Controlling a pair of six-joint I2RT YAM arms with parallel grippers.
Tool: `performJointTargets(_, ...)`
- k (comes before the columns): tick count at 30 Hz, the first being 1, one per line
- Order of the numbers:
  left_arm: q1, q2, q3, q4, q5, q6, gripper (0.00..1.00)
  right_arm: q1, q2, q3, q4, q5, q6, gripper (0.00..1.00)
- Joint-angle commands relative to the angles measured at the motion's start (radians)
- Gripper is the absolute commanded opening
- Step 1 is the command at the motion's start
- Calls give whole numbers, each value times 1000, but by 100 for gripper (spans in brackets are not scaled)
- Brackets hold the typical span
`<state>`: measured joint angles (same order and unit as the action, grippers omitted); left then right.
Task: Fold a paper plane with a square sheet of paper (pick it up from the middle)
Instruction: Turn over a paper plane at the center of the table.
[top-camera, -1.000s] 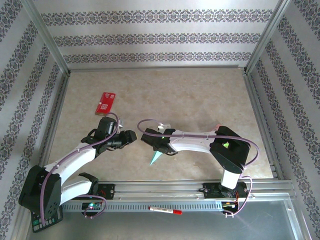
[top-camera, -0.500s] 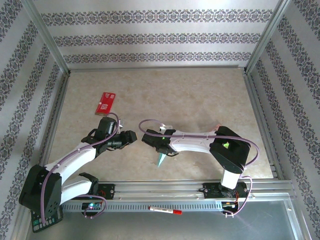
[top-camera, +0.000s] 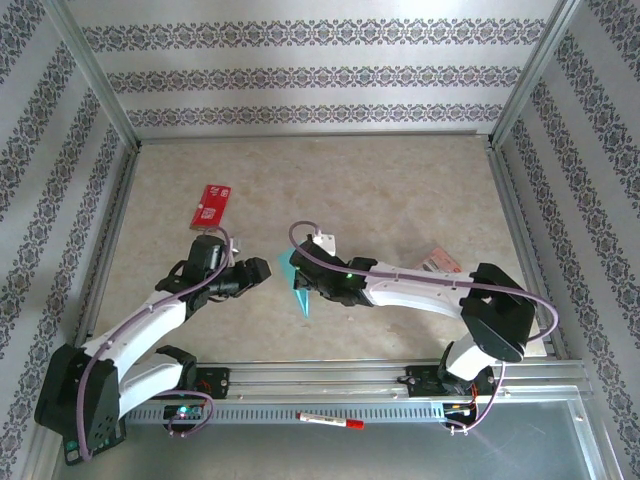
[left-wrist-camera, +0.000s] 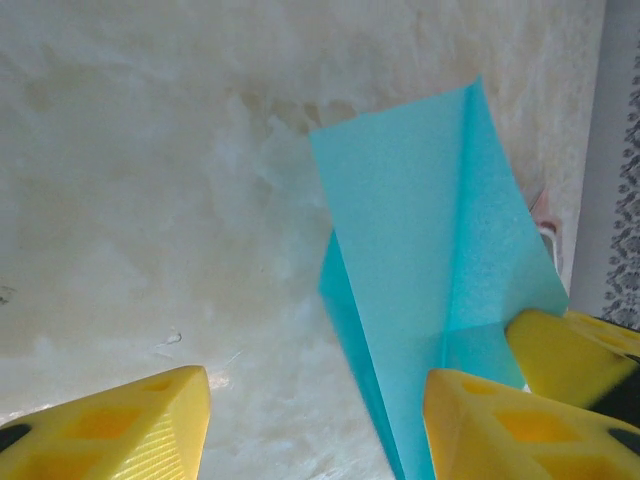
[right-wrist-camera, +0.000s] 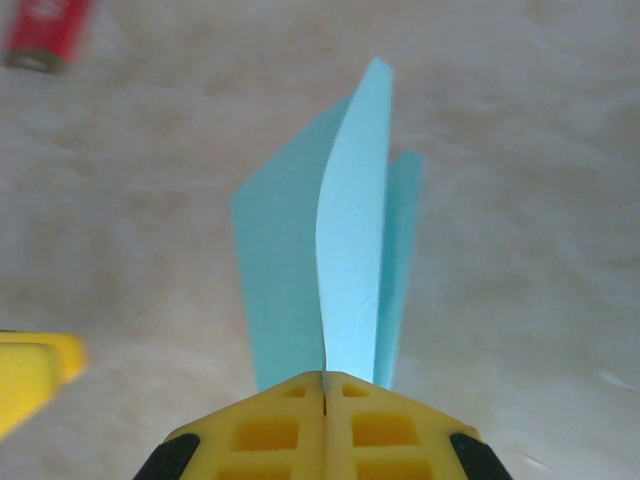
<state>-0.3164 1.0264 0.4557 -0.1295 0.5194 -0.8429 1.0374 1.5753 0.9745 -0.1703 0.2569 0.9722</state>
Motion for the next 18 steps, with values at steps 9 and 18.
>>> performJointTargets(9, -58, 30, -53, 168, 40, -117, 65, -111, 17, -373, 559, -141, 96, 0)
performJointTargets(18, -226, 262, 82, 206, 41, -80, 71, -108, -1, -459, 618, -114, 122, 0)
